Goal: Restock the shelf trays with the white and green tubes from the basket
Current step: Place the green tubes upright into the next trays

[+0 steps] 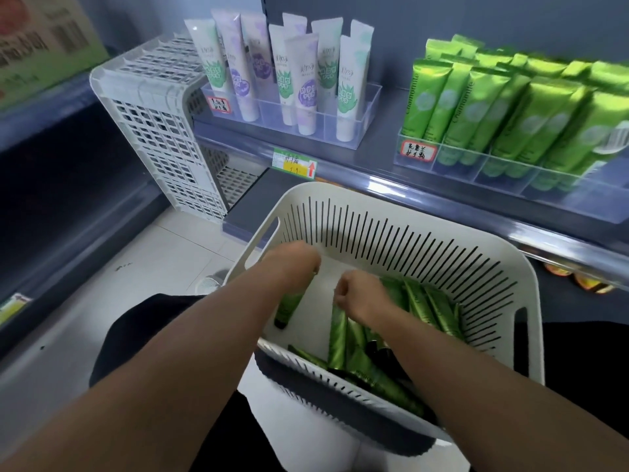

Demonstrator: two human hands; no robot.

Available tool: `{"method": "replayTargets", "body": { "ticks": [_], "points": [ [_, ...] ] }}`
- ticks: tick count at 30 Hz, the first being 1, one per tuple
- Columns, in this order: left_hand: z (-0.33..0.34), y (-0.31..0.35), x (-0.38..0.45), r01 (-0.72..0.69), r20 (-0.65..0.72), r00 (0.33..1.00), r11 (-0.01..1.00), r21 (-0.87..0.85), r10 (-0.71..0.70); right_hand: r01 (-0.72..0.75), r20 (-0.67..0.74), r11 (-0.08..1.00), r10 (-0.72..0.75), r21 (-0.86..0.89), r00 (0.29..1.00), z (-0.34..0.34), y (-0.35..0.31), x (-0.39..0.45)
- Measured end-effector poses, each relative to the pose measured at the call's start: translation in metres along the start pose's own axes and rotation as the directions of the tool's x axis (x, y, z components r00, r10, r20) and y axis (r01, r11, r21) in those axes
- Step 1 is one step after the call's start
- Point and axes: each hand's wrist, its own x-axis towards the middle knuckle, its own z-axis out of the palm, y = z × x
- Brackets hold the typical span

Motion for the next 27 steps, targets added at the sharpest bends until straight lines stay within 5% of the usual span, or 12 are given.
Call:
{"method": "replayTargets", "body": {
  "ticks": [2, 5, 10, 13, 27],
  "points": [
    [-0.008, 0.0, -0.004, 0.024, 0.008, 1.0, 1.0, 0.002, -0.024, 0.014, 0.005, 0.993, -0.015, 0.115, 1.0, -0.003, -0.005, -0.003],
    [-0.021, 0.004, -0.009, 0.041, -0.028, 0.999, 0.999, -0.03, -0.041, 0.1, -0.013, 0.994, -0.099, 0.048, 0.995, -0.016, -0.013, -0.007],
    [-0.049, 0.015, -0.023, 0.004, -0.154, 0.988, 0.994, -0.109, -0.021, 0.248, -0.216, 0.967, -0.232, 0.053, 0.948, -0.058, -0.015, -0.023],
    [-0.075, 0.032, -0.034, -0.058, -0.25, 0.968, 0.989, -0.138, 0.022, 0.231, -0.359, 0.961, -0.164, 0.154, 0.919, -0.091, -0.01, -0.034],
    [-0.193, 0.171, -0.062, -0.344, -0.578, 0.775, 0.938, -0.046, 0.256, 0.187, -0.752, 0.978, -0.189, -0.089, 0.632, -0.249, 0.035, -0.131]
  ]
}}
